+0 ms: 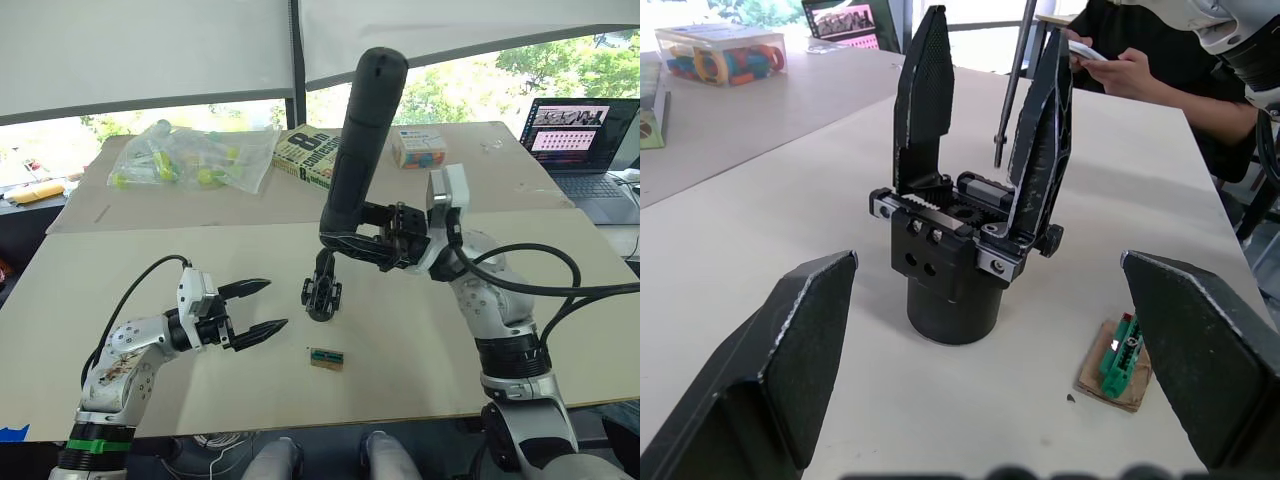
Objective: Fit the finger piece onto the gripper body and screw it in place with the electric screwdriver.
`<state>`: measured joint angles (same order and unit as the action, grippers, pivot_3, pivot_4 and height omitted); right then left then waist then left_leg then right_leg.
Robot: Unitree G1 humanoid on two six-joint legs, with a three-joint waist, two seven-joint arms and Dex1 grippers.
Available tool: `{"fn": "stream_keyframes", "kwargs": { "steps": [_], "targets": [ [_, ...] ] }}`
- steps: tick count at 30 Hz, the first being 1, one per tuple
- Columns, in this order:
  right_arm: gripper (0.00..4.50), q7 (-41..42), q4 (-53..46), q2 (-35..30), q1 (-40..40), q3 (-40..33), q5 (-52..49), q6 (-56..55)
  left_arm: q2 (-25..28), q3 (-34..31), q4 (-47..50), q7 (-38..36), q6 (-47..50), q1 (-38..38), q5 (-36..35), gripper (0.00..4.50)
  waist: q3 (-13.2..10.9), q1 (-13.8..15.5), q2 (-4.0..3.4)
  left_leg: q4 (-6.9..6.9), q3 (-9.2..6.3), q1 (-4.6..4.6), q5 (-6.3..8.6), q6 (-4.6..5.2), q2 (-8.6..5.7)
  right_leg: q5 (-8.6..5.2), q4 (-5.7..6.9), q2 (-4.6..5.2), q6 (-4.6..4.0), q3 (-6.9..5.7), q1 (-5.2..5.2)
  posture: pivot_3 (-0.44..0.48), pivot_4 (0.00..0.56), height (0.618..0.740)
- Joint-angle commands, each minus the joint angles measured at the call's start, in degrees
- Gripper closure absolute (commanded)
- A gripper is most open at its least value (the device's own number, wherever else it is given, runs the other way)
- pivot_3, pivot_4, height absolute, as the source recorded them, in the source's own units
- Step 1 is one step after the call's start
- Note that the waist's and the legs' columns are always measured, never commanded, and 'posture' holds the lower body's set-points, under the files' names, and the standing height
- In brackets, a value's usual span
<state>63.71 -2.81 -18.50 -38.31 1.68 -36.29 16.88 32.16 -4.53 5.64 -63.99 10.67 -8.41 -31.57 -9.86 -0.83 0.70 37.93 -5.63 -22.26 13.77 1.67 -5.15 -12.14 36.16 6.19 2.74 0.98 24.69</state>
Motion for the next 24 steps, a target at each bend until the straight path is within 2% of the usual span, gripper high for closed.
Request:
{"fn": "stream_keyframes", "kwargs": {
  "steps": [1, 12, 24],
  "targets": [
    [2.58, 1.1, -1.0, 0.5, -1.1, -0.7, -0.4, -2.3, -0.3, 0.1, -0.4, -0.4, -1.6, -0.5, 0.6, 0.0, 0.0, 0.0, 0.0, 0.0, 0.0, -0.02, 0.0, -0.01, 0.0, 0.0, 0.01, 0.0, -0.01, 0.0, 0.03, 0.0, 0.15, 0.74],
    [2.58, 2.4, 1.8, 2.7, -2.3, 0.4, 1.4, -2.6, -2.9, 2.7, -7.6, -1.1, -7.7, -1.9, 5.4, 0.0, 0.0, 0.0, 0.0, 0.0, 0.01, -0.09, -0.04, -0.07, 0.01, 0.04, 0.09, -0.02, -0.07, -0.01, 0.2, 0.0, 0.15, 0.74],
    [2.58, 1.6, 2.0, 3.9, -3.3, 0.1, 2.2, -2.9, -4.7, 2.5, -17.2, -4.9, -15.0, -2.9, 6.4, 0.0, 0.0, 0.0, 0.01, 0.0, 0.02, -0.14, -0.07, -0.11, 0.01, 0.07, 0.17, -0.02, -0.11, -0.03, 0.31, 0.0, 0.15, 0.74]
  ]
}}
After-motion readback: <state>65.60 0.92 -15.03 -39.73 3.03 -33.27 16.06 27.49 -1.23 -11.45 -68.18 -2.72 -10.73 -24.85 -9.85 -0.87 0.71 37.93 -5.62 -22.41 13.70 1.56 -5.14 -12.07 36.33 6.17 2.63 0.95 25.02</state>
